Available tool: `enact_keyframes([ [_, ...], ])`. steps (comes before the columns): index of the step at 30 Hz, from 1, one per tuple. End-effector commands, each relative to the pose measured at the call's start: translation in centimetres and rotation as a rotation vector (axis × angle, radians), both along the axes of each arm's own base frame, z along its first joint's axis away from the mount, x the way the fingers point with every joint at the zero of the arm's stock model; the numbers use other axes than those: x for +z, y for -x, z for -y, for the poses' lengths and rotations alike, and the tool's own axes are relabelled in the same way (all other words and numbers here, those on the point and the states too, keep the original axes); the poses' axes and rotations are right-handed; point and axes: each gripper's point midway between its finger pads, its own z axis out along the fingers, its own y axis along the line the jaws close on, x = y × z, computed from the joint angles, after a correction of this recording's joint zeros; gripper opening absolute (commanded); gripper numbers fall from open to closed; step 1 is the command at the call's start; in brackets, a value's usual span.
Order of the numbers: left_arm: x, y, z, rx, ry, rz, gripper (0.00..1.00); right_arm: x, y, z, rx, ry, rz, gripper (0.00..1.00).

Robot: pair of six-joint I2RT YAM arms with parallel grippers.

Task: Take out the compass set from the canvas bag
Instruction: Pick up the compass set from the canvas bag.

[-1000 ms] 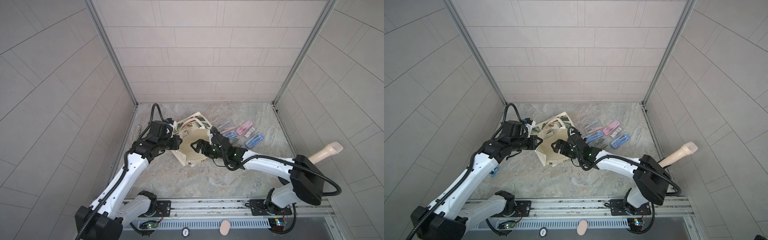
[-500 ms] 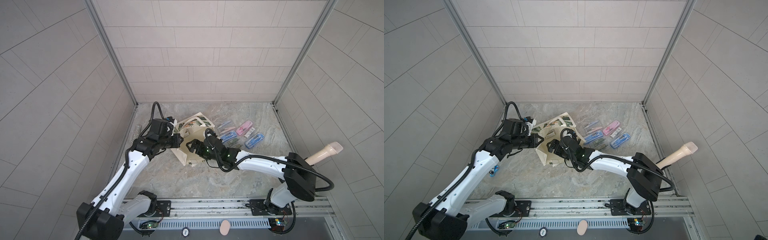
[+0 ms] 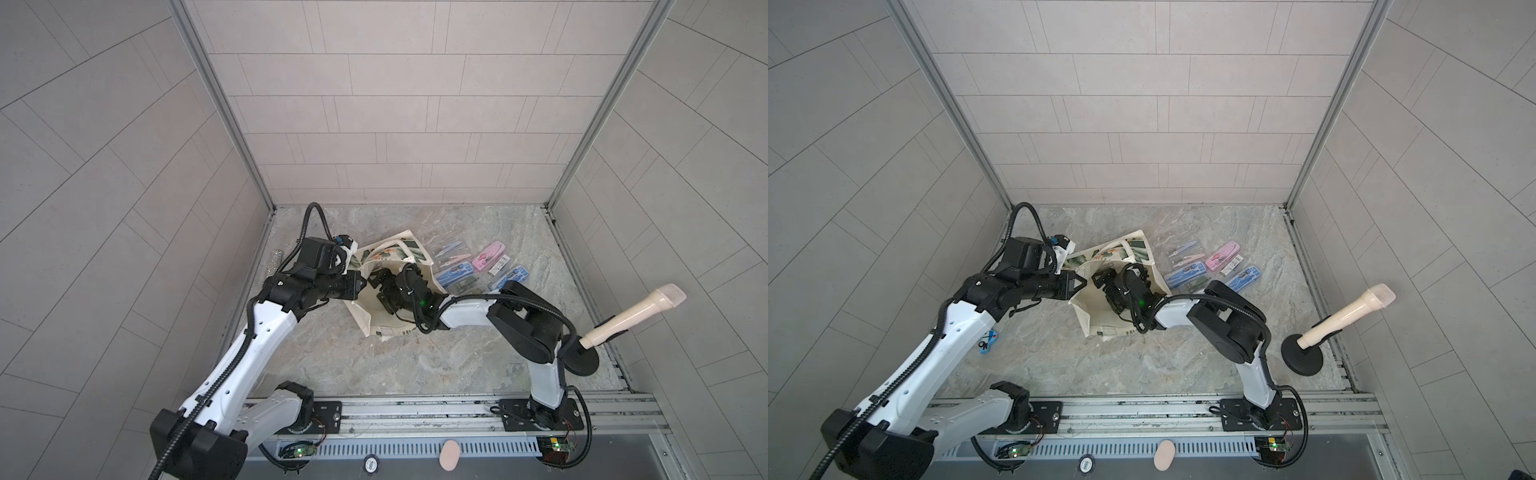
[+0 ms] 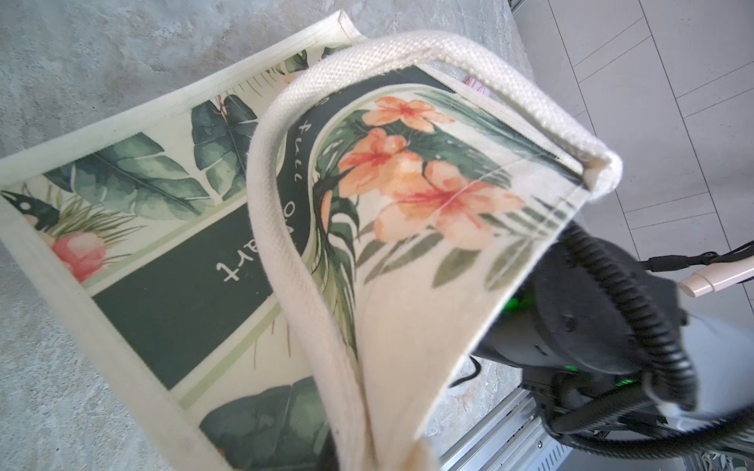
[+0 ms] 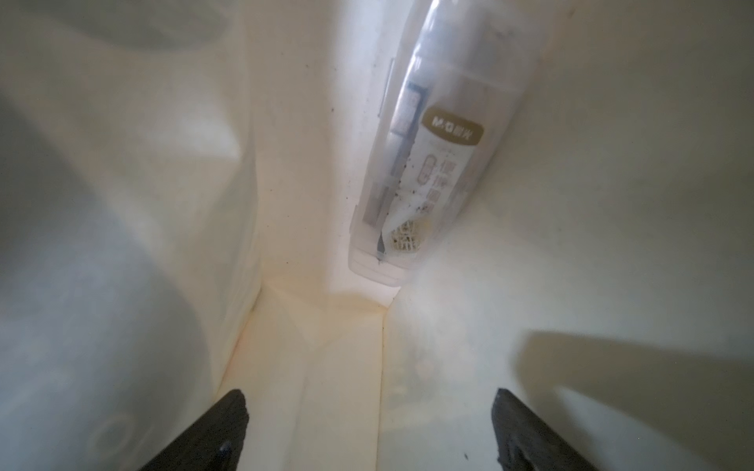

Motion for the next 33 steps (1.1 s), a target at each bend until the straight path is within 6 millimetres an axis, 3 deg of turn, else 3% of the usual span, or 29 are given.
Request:
enact_keyframes([
  [1,2.2,-0.1,1.0,-0.06,0.061,0.084,0.0,1.4,-1.6,-1.5,-0.084,-0.172,0.006,0.93],
  [4,1.9,0.1,1.0,-0.059,0.06,0.081,0.0,0.1,-2.1,-1.7,-0.103,-0.145,-0.003,0.93],
  [8,1.9,0.6,0.8,-0.059,0.059,0.091,0.0,-1.3,-2.6,-0.5,-0.156,-0.121,0.01,0.93],
  [12,1.5,1.4,0.8,-0.054,0.086,0.081,0.0,-1.3,-3.8,0.0,-0.212,-0.215,0.066,0.9],
  [17,3.8,3.1,1.5,-0.099,0.186,0.192,0.0,-2.7,-4.3,-0.1,-0.228,-0.282,0.066,0.84],
  [25,6.5,5.1,2.1,-0.168,0.286,0.307,0.0,-4.7,-3.8,0.8,-0.229,-0.223,0.036,0.86],
  [29,6.8,6.0,2.6,-0.209,0.32,0.306,0.0,-5.5,-4.0,0.8,-0.231,-0.212,0.021,0.86],
  [33,5.5,5.9,2.6,-0.21,0.301,0.269,0.0,-5.9,-4.0,0.9,-0.235,-0.218,0.01,0.79],
])
